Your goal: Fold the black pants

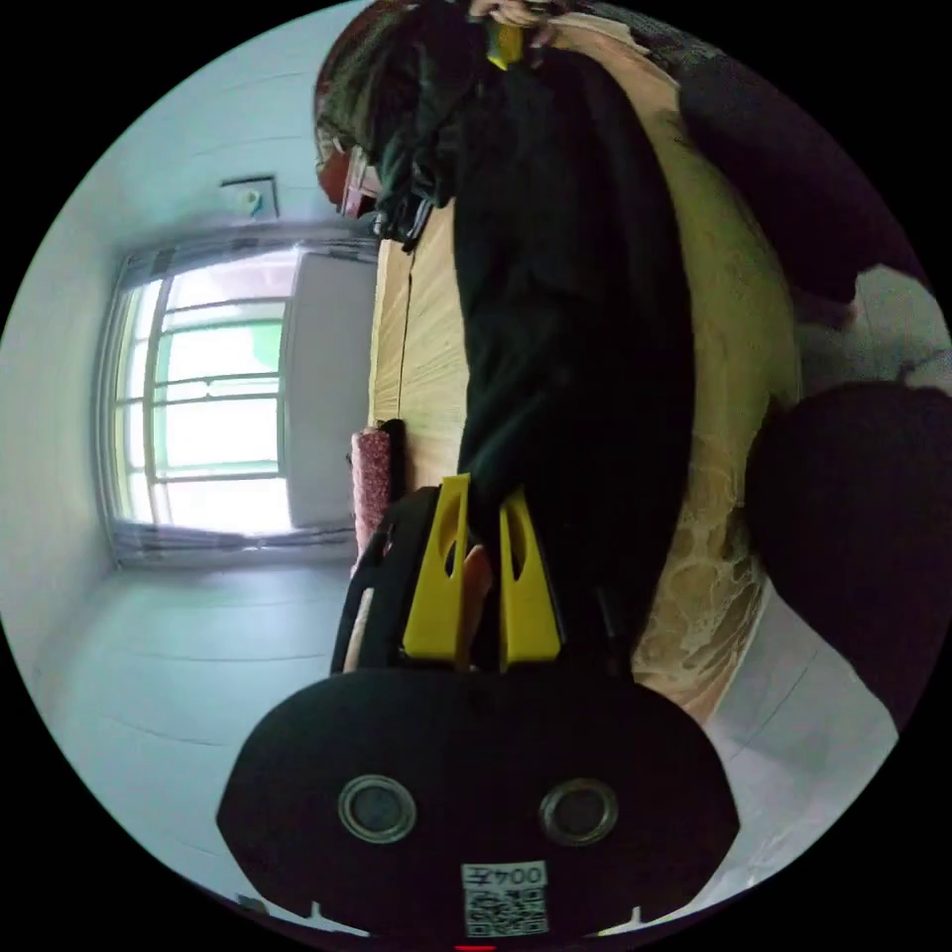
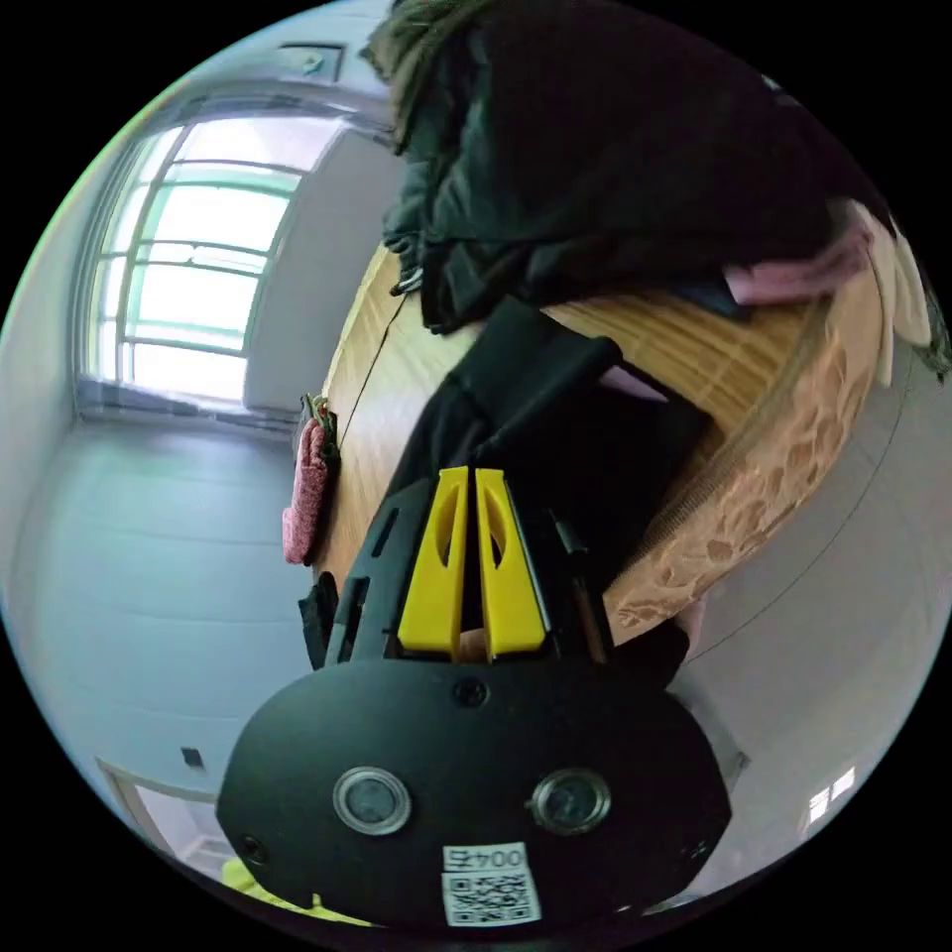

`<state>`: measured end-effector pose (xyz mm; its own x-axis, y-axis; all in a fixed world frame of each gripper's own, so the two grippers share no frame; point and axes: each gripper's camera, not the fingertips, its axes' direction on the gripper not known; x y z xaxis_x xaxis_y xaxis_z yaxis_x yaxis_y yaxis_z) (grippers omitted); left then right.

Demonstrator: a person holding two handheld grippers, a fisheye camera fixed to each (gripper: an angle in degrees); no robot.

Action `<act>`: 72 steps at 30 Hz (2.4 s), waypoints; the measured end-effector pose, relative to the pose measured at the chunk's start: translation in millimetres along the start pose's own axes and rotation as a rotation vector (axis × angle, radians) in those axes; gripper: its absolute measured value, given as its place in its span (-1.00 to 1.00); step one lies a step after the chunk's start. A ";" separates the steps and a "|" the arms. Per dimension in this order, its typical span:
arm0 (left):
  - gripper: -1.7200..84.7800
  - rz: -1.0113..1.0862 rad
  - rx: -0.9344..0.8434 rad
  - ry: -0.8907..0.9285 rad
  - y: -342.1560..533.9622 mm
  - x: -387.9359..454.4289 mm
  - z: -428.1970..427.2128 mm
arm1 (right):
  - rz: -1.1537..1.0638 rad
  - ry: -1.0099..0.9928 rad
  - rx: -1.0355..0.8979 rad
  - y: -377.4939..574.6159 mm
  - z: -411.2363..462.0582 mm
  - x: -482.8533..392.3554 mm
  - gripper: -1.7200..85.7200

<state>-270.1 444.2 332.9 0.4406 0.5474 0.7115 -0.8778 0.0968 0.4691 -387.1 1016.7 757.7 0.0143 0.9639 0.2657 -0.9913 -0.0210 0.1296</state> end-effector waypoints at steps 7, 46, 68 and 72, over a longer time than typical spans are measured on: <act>-0.96 -0.267 0.130 0.344 46.7 -90.4 -8.9 | -0.307 0.145 -0.015 23.3 -44.7 -68.4 -0.95; -0.84 -0.475 0.013 0.241 115.1 -32.9 -10.8 | -0.181 0.288 0.211 82.6 -10.4 43.1 -0.74; -0.96 -0.662 -0.068 0.519 -4.7 -2.0 95.9 | -0.170 0.158 0.455 194.8 25.8 15.7 -0.60; -0.96 -0.718 -0.011 0.458 0.0 27.2 98.0 | -0.143 0.101 0.449 199.3 30.0 17.9 -0.65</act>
<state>-239.7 377.6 403.5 0.7741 0.6319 -0.0394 -0.4173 0.5560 0.7189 -580.5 1021.9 817.0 0.1115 0.9860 0.1240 -0.8255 0.0224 0.5640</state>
